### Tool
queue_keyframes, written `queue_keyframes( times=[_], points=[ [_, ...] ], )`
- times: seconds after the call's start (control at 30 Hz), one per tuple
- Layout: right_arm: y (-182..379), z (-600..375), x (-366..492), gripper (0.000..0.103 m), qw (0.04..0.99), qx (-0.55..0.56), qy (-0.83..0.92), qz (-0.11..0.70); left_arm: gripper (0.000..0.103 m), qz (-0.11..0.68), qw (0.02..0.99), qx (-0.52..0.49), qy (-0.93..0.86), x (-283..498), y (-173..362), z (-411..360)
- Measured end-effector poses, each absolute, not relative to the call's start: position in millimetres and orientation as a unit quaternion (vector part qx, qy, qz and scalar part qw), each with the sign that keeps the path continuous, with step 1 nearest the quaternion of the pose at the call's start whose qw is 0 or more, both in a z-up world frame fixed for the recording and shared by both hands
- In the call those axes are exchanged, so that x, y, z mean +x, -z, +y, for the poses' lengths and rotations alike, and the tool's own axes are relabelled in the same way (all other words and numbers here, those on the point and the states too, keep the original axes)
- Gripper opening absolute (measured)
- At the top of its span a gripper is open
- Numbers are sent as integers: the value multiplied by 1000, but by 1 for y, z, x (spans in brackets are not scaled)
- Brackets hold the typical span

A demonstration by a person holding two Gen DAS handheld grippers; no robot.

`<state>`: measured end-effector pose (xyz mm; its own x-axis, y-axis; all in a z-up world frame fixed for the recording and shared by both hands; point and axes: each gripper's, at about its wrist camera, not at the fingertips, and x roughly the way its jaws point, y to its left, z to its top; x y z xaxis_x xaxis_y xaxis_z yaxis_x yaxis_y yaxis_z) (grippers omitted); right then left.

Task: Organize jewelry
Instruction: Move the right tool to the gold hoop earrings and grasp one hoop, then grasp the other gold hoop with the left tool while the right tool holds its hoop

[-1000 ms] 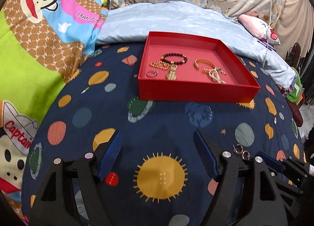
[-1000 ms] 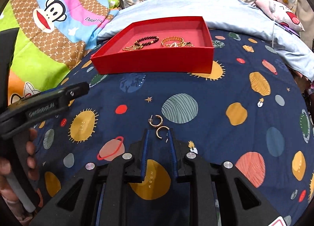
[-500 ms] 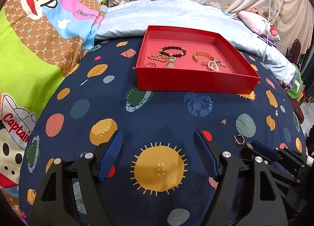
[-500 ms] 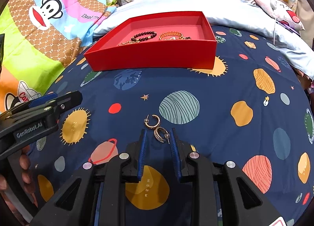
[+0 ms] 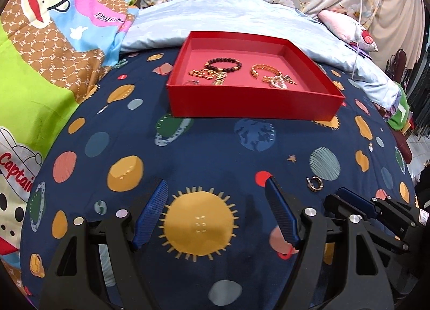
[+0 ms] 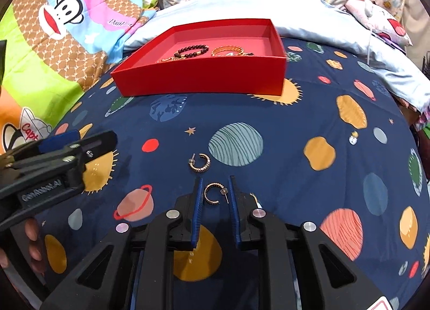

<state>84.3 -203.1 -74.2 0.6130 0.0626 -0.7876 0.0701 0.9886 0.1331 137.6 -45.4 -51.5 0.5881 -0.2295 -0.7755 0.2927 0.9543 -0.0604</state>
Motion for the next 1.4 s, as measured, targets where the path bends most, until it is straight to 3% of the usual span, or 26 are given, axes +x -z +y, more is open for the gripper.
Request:
queue_keyframes(
  times=[0.57, 0.77, 1.23, 1.4],
  points=[
    [61, -250, 51, 17, 891, 130, 46, 433, 72, 443, 872, 67, 198, 129, 71, -124],
    [62, -253, 50, 17, 890, 138, 47, 432, 63, 442, 870, 81, 202, 128, 78, -135],
    [62, -252, 49, 17, 890, 143, 45, 431, 26, 433, 872, 87, 212, 127, 76, -137],
    [61, -251, 49, 17, 890, 144, 43, 431, 18, 437, 869, 74, 219, 129, 76, -130]
  ],
)
